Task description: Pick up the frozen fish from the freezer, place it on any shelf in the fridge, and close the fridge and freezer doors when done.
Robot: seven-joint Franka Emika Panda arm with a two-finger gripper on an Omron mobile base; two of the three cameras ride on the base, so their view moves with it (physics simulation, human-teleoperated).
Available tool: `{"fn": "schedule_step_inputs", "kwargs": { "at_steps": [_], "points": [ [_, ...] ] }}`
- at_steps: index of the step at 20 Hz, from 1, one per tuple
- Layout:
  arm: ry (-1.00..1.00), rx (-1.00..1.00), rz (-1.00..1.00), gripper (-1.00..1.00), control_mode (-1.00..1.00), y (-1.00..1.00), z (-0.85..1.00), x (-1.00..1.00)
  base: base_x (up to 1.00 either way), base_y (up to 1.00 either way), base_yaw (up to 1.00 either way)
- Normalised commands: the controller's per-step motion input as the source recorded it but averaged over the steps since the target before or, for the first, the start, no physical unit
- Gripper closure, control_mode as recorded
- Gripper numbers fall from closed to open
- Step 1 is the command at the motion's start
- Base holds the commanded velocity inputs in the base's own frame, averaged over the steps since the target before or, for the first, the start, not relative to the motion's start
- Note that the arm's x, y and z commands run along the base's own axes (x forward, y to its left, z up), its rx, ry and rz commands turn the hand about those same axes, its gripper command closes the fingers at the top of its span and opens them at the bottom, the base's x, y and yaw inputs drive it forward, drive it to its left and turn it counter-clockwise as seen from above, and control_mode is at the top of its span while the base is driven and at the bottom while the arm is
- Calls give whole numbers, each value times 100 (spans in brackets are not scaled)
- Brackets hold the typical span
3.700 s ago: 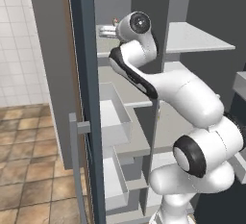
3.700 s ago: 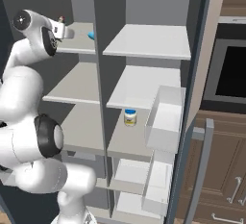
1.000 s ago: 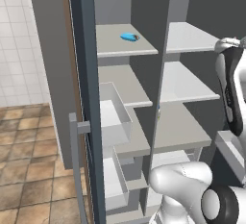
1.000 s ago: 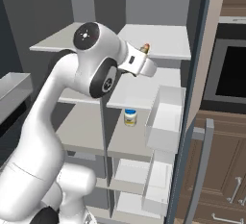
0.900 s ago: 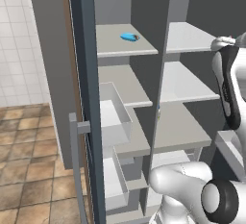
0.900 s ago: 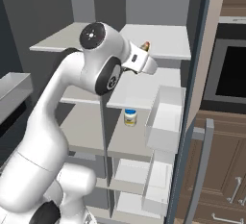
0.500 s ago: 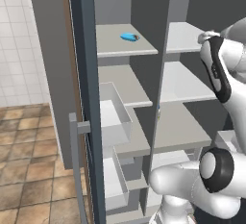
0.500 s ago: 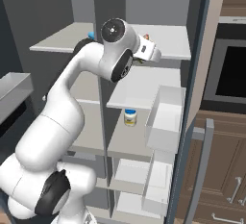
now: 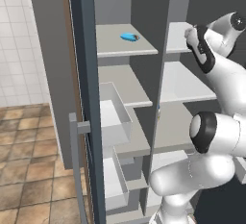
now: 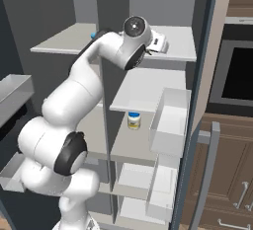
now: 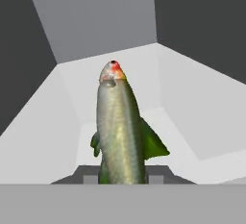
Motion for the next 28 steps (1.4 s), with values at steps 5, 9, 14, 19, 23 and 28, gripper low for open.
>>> {"fn": "schedule_step_inputs", "kwargs": {
  "at_steps": [5, 9, 14, 19, 23, 28],
  "points": [
    [0, 0, 3, -100, -100, 0, 0, 100, 0, 0, 0],
    [5, 0, -1, -100, -100, 5, 0, 48, 0, 0, 0],
    [-1, 0, 0, -100, -100, 0, 8, 3, 0, 0, 0],
    [-13, 0, 0, -100, -100, 0, 7, -84, 0, 0, 0],
    [-16, 0, 0, -100, -100, 8, 15, -100, 0, 0, 0],
    [1, 0, 0, -100, -100, 23, 48, -100, 0, 0, 0]
  ]
}}
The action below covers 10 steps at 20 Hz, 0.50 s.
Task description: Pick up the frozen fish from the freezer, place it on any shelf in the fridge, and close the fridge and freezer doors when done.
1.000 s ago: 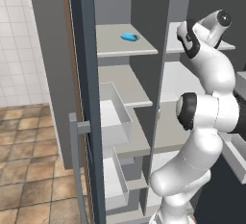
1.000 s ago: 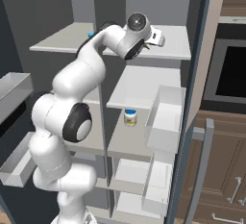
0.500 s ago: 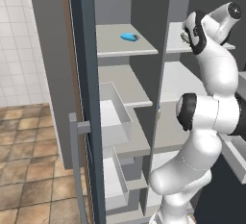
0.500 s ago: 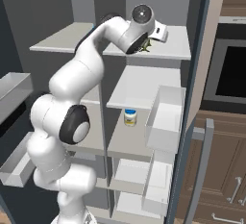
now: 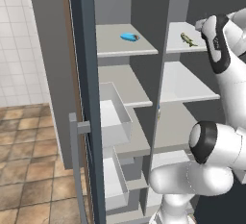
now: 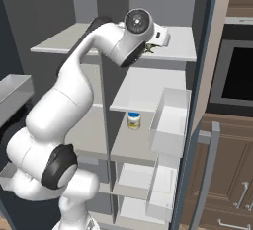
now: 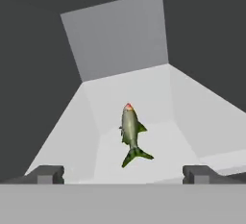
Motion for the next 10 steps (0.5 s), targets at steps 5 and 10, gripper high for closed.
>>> {"fn": "schedule_step_inputs", "kwargs": {
  "at_steps": [5, 10],
  "points": [
    [18, 0, 0, -100, -100, 36, 11, -100, 0, 0, 0],
    [19, -5, 1, -100, -100, 41, -55, -100, 0, 0, 0]
  ]
}}
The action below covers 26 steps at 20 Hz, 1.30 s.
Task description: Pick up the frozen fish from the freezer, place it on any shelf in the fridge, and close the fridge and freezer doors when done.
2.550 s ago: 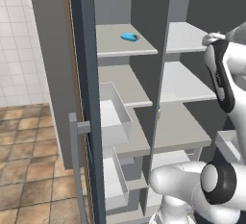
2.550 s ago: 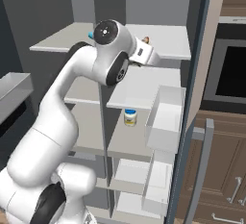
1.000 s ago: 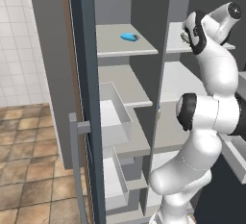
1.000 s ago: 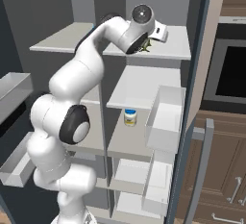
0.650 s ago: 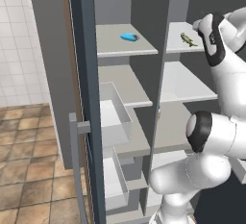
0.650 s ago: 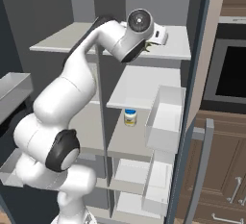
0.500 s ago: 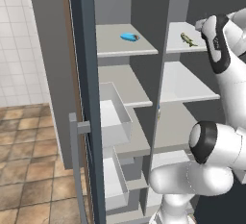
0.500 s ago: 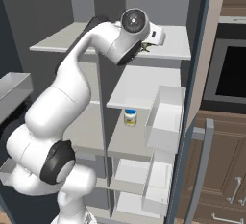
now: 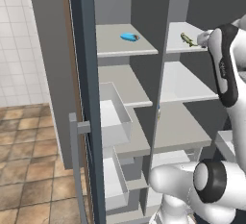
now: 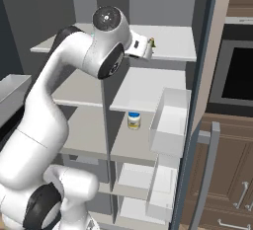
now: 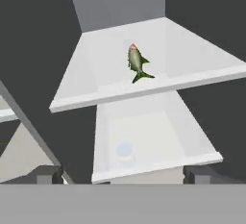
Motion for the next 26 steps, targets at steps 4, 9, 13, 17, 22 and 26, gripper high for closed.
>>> {"fn": "schedule_step_inputs", "kwargs": {
  "at_steps": [4, 9, 13, 17, 22, 26],
  "points": [
    [18, -2, 0, -100, -100, 52, -98, -100, 0, 0, 0],
    [20, -3, 3, -100, -100, 62, -90, -95, 0, 0, 0],
    [1, -10, 1, -100, -100, 74, -16, -23, 0, 0, 0],
    [0, -4, 0, -100, -100, 40, 0, 0, 0, 0, 0],
    [0, 0, 0, -100, -100, 0, 0, 0, 0, 0, 0],
    [0, 0, 0, -100, -100, -16, 0, -8, 0, 0, 0]
  ]
}}
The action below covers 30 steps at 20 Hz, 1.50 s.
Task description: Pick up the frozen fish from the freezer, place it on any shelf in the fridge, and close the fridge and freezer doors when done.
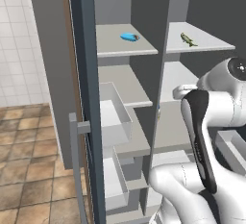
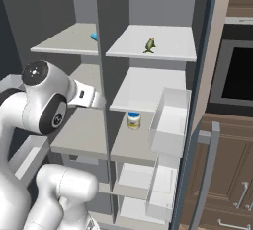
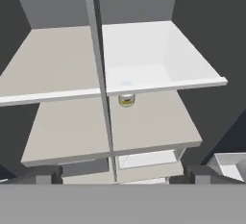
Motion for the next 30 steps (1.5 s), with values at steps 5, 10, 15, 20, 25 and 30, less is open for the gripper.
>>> {"fn": "schedule_step_inputs", "kwargs": {
  "at_steps": [5, 10, 15, 20, 25, 30],
  "points": [
    [0, 0, 0, -100, 100, 0, 0, 0, -13, -50, 0],
    [0, 0, 0, -100, 100, 0, 0, 0, -27, -9, 0],
    [0, 0, 0, -100, 100, 0, 0, 0, -79, -6, 1],
    [0, 0, 0, -100, 100, 0, 0, 0, -86, 0, 0],
    [0, 0, 0, -100, 100, 0, 0, 0, -56, 0, 0],
    [0, 0, 0, -100, 100, 0, 0, 0, -9, 0, 0]
  ]
}}
